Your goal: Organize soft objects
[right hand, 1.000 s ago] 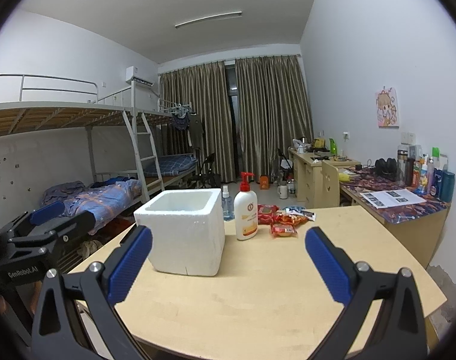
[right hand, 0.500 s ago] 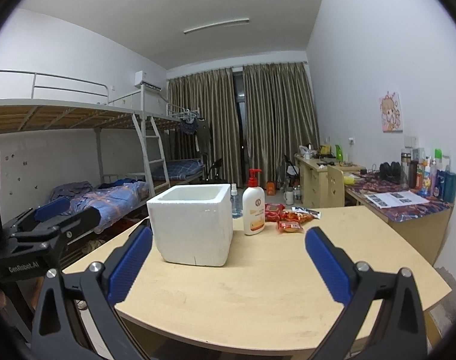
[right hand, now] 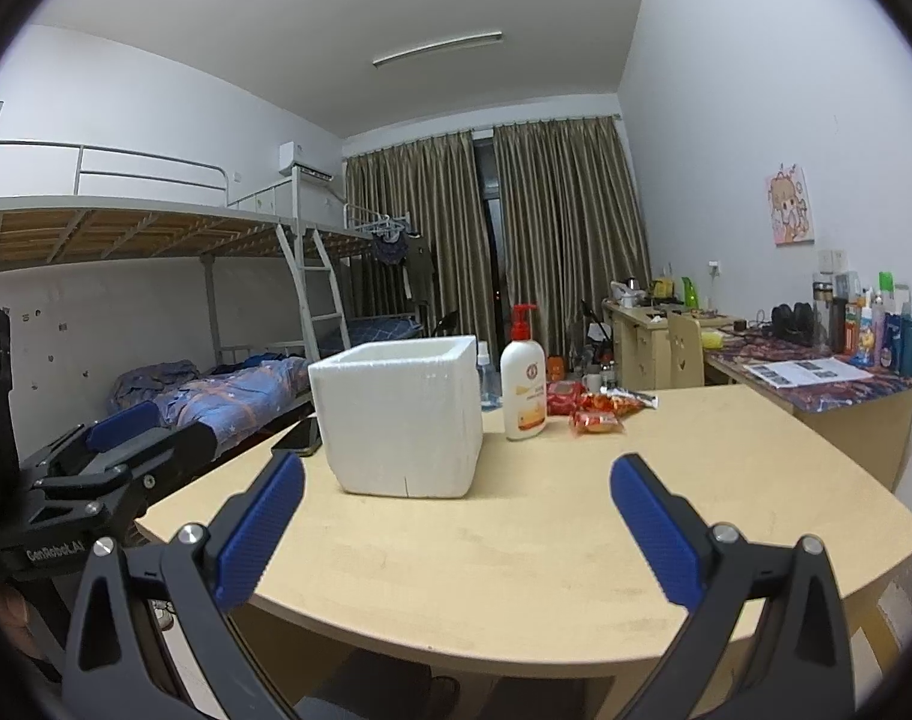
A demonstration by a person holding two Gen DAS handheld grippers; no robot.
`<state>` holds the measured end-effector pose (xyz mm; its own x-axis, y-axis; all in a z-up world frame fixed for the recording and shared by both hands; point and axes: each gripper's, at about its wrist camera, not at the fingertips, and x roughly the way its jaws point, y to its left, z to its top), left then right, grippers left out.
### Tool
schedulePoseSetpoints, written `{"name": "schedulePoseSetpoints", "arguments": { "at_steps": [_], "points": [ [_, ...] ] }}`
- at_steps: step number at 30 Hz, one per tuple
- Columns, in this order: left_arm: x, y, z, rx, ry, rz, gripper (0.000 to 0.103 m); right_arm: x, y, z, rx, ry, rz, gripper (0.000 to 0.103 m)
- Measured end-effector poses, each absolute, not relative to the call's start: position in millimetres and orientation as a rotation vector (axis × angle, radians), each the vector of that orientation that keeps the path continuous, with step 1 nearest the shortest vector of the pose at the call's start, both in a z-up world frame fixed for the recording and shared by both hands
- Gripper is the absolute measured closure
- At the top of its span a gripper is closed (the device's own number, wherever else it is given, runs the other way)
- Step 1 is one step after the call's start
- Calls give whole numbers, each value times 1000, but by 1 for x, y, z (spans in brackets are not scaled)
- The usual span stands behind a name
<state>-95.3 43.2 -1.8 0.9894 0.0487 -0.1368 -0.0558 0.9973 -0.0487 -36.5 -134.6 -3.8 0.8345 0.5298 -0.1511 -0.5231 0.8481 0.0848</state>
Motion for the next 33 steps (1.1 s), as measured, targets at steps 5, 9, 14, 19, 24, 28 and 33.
{"name": "schedulePoseSetpoints", "arguments": {
  "at_steps": [5, 9, 14, 19, 24, 28, 33],
  "points": [
    [-95, 42, -7, -56, 152, 58, 0, -42, -139, -7, 56, 175, 545, 0],
    [-99, 40, -9, -59, 169, 53, 0, -47, -139, -8, 56, 182, 536, 0],
    [-111, 36, -10, -46, 163, 55, 0, -55, -137, -10, 43, 192, 534, 0],
    [-117, 30, -6, -26, 148, 57, 0, -62, -135, -7, 25, 190, 528, 0],
    [-115, 30, -9, -28, 158, 65, 0, -59, -135, -4, 30, 178, 532, 0],
    [-121, 35, -7, -35, 146, 80, 0, -61, -133, -2, 25, 176, 537, 0],
    [-129, 37, -6, -40, 125, 93, 0, -67, -129, -2, 9, 167, 546, 0]
  ]
}}
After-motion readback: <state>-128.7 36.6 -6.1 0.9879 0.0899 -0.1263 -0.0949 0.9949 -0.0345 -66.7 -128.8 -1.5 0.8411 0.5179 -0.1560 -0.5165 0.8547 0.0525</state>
